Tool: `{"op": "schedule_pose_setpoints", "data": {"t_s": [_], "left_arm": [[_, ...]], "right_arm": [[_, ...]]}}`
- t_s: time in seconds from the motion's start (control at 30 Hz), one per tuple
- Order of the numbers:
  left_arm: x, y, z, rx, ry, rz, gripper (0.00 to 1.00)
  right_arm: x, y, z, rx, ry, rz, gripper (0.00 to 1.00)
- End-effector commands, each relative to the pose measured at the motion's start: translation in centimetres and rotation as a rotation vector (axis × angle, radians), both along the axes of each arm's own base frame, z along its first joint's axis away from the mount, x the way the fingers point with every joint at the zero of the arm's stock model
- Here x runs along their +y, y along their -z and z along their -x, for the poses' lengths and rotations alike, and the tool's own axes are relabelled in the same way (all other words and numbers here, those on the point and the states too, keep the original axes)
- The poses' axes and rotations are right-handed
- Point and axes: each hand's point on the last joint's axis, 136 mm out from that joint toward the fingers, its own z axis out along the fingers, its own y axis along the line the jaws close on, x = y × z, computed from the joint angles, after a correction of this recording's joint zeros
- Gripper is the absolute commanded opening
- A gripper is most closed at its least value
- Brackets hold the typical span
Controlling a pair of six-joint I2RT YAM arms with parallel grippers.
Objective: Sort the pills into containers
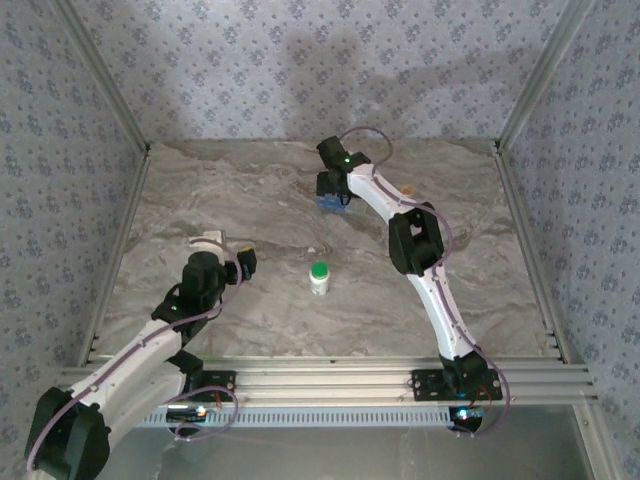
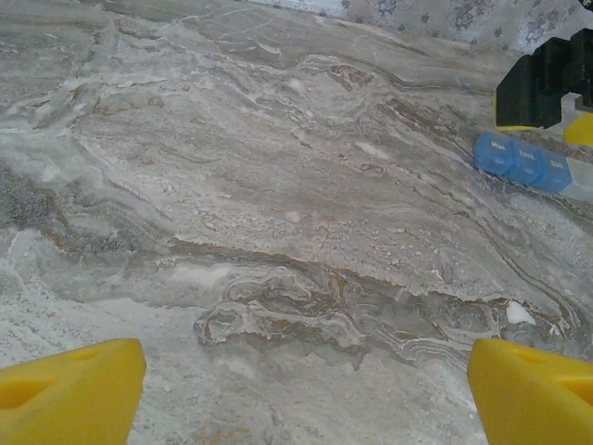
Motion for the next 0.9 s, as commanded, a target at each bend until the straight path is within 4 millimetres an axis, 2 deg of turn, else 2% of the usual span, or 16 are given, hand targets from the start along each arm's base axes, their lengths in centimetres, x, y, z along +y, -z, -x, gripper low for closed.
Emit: {"op": "schedule_pose_setpoints", "data": {"t_s": [0.0,0.1,0.3,0.53,0.77,0.87], "left_arm": [[0.3,-0.3,-0.1,-0.012,-0.019,0.017,0.90],[0.3,-0.2,0.0,-0.010,-0.018,0.018,0.90],[0.2,-0.2,-0.1,-0.010,-0.018,0.019,0.90],[0.2,-0.3,0.0,-0.010,-0.016,0.019,0.90],[0.2,-0.2,0.0,-0.008,-0.015,0.020,0.90],[0.1,-0.2,0.0,-0.007,-0.012,0.022,0.90]], "right_arm": [[-0.8,0.4,0.1,0.017,-0.008,0.049,0.84],[-0.9,1.0,0.7,0.048,-0.018,0.053,0.84],[0.2,1.2,2.7,0.098,-0.063,0.010,0.83],[1.5,-0.4,5.2,0.091,-0.104,-0.039,0.83],[2.1,-0.6,8.3,0.096,-0.118,-0.059,0.84],[2.5,-1.1,8.8,0.077,-0.133,-0.080,0.84]]}}
